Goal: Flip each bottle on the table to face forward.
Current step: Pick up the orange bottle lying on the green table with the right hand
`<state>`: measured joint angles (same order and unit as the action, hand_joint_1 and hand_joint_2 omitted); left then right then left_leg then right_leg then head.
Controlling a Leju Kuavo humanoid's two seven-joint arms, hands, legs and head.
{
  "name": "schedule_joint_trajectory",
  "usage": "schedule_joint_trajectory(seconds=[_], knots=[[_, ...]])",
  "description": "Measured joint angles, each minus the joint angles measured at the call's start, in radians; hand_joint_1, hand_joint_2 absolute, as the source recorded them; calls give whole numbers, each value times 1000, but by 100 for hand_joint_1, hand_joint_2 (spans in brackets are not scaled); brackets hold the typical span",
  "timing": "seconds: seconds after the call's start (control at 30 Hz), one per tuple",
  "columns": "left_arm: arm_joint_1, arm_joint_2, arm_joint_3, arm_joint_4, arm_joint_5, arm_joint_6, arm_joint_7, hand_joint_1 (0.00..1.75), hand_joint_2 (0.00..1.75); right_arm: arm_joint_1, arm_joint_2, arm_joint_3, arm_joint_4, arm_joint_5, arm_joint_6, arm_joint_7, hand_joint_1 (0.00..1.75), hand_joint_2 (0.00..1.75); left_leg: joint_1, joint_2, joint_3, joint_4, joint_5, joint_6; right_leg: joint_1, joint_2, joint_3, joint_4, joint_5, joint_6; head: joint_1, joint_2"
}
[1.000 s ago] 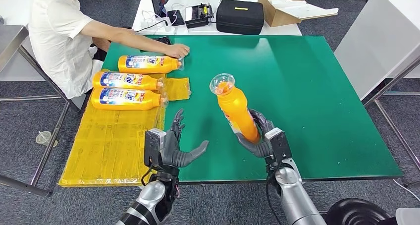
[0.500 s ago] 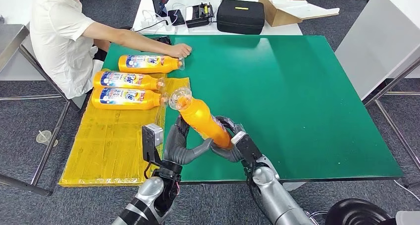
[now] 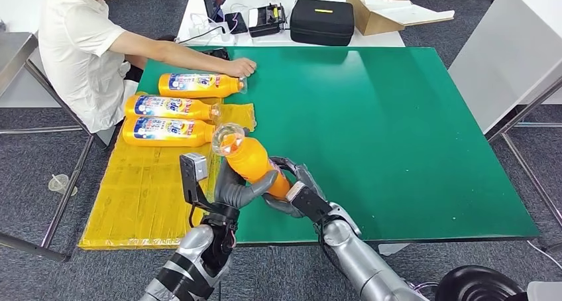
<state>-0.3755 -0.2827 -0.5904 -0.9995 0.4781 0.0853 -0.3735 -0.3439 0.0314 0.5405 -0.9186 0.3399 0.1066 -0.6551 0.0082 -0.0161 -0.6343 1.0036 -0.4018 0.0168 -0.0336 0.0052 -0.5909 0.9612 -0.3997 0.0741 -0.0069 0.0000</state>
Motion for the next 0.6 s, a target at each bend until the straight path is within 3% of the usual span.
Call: schedule_joint_trajectory(seconds=[0.07, 0.2, 0.3, 0.37, 0.4, 0.47, 0.53, 0.6], knots=[[-8, 0, 6, 9, 12, -14, 8, 1, 175, -6, 0, 6, 5, 0, -1, -1, 175, 175, 0, 0, 0, 0, 0, 0, 0, 0, 0, 0, 0, 0, 0, 0], [-19, 0, 15, 30, 18, -22, 10, 170, 175, -12, 0, 17, 12, -1, 1, -5, 175, 175, 0, 0, 0, 0, 0, 0, 0, 0, 0, 0, 0, 0, 0, 0], [-25, 0, 17, 46, 16, -20, -6, 175, 175, -13, 0, 22, 14, -11, 4, -7, 175, 175, 0, 0, 0, 0, 0, 0, 0, 0, 0, 0, 0, 0, 0, 0], [-26, -1, 17, 51, 9, -14, -21, 175, 175, -13, 0, 23, 14, -27, 10, -10, 163, 175, 0, 0, 0, 0, 0, 0, 0, 0, 0, 0, 0, 0, 0, 0], [-26, -2, 17, 54, 7, -11, -25, 175, 175, -13, 0, 23, 15, -35, 15, -12, 145, 175, 0, 0, 0, 0, 0, 0, 0, 0, 0, 0, 0, 0, 0, 0], [-28, -3, 17, 57, 3, -6, -31, 175, 175, -12, 0, 23, 17, -50, 24, -16, 62, 175, 0, 0, 0, 0, 0, 0, 0, 0, 0, 0, 0, 0, 0, 0], [-29, -4, 17, 59, -5, 3, -40, 175, 175, -10, 0, 23, 18, -68, 35, -19, 0, 175, 0, 0, 0, 0, 0, 0, 0, 0, 0, 0, 0, 0, 0, 0], [-29, -5, 17, 59, -16, 16, -52, 175, 175, -6, 4, 23, 18, -86, 48, -21, 0, 175, 0, 0, 0, 0, 0, 0, 0, 0, 0, 0, 0, 0, 0, 0]])
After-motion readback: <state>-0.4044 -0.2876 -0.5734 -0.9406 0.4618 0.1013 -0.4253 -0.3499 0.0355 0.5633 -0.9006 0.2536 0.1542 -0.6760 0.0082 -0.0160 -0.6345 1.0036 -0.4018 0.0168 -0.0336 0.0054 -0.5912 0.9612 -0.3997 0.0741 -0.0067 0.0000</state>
